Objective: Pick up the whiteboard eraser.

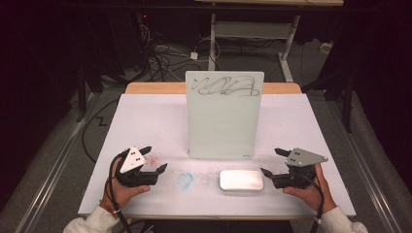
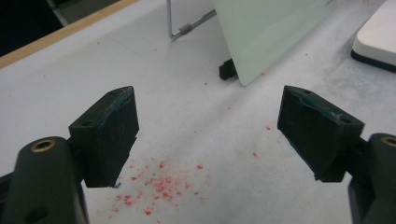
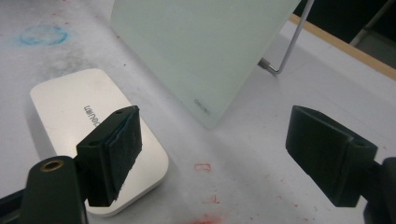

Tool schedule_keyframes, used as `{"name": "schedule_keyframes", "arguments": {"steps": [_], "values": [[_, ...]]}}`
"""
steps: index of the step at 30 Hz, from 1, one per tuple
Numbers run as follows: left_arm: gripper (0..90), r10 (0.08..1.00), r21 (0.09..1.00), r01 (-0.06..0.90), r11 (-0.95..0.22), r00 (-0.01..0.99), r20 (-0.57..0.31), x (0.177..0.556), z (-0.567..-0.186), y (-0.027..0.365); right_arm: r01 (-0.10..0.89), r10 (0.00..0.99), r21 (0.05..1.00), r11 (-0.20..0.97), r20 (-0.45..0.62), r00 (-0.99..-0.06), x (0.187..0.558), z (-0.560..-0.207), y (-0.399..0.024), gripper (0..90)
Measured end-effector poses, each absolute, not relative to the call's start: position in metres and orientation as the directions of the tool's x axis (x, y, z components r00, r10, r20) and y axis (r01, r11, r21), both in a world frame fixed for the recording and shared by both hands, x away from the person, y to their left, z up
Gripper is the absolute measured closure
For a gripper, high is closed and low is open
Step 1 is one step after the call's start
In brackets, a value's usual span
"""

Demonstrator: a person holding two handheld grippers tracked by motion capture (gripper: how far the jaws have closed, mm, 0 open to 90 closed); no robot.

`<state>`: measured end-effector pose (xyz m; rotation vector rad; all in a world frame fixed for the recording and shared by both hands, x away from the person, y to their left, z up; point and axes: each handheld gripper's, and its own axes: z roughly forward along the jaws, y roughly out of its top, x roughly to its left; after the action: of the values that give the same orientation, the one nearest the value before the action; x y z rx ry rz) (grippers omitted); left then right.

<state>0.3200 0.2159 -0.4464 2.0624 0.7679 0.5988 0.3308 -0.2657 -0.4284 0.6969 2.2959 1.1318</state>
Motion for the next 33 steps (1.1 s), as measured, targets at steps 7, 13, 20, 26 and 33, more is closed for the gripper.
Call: {"name": "schedule_keyframes", "arguments": {"steps": [7,13,20,26,33], "values": [[19.8,0.69,0.817,0.315,-0.482,0.711,0.133,0.321,-0.451,0.211,0.235,0.589,0.793,0.562,-0.185,-0.787,0.334,-0.428,-0.263,19.1],[19.8,0.671,0.8,0.306,-0.515,0.725,0.155,0.317,-0.452,0.209,0.224,0.542,0.772,0.595,-0.179,-0.821,0.339,-0.422,-0.257,19.1],[19.8,0.672,0.781,0.322,-0.535,0.723,0.162,0.317,-0.455,0.207,0.199,0.454,0.722,0.663,-0.177,-0.873,0.35,-0.415,-0.232,24.2],[19.8,0.658,0.77,0.32,-0.552,0.734,0.167,0.316,-0.457,0.206,0.185,0.366,0.664,0.724,-0.142,-0.92,0.353,-0.423,-0.214,24.1],[18.7,0.651,0.762,0.318,-0.563,0.739,0.172,0.315,-0.458,0.205,0.134,0.244,0.601,0.788,-0.106,-0.964,0.349,-0.434,-0.189,24.3]]}}
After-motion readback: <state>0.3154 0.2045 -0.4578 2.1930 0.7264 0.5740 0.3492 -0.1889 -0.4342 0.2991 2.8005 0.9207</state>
